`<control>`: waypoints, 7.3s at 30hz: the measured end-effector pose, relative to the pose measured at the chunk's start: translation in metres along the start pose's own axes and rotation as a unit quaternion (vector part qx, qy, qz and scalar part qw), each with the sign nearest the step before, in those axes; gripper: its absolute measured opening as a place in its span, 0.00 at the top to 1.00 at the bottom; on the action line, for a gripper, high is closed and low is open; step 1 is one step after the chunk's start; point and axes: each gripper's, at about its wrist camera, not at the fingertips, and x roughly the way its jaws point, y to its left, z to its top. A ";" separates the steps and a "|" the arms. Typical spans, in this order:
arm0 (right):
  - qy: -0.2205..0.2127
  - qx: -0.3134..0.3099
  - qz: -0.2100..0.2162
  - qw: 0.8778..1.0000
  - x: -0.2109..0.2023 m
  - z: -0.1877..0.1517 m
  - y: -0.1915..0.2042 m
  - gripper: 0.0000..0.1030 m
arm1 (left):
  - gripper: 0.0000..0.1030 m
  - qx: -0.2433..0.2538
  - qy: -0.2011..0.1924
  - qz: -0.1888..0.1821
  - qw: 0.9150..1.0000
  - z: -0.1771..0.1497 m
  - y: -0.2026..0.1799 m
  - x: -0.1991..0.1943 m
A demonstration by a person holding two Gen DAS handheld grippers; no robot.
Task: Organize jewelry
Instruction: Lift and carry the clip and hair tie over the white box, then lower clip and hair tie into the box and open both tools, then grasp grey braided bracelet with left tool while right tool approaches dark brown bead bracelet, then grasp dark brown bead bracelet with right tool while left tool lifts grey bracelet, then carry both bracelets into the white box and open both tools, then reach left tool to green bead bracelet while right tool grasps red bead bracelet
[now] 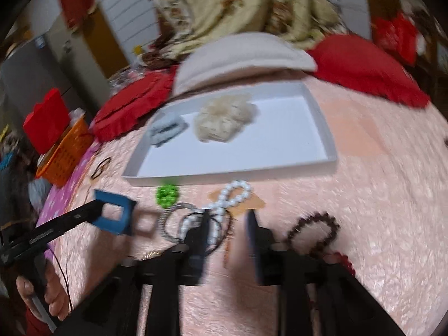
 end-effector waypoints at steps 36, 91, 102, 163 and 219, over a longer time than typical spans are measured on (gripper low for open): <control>-0.014 -0.167 0.025 0.986 0.006 -0.023 0.098 0.92 | 0.85 -0.018 -0.009 -0.007 1.000 0.014 0.012 -0.005; -0.026 -0.003 -0.055 0.998 -0.052 -0.042 -0.069 0.60 | 0.54 -0.027 -0.053 0.231 0.971 -0.044 0.039 -0.023; -0.028 0.026 -0.068 0.997 -0.044 -0.048 -0.086 0.60 | 0.54 0.015 -0.037 0.200 0.979 -0.044 0.015 -0.013; -0.065 -0.081 -0.071 0.992 -0.034 0.021 -0.012 0.92 | 0.94 0.086 -0.019 0.067 0.994 -0.019 -0.050 0.007; 0.027 -0.060 -0.013 0.998 0.006 0.031 -0.047 0.58 | 0.73 0.044 0.020 0.127 0.991 0.024 -0.028 0.050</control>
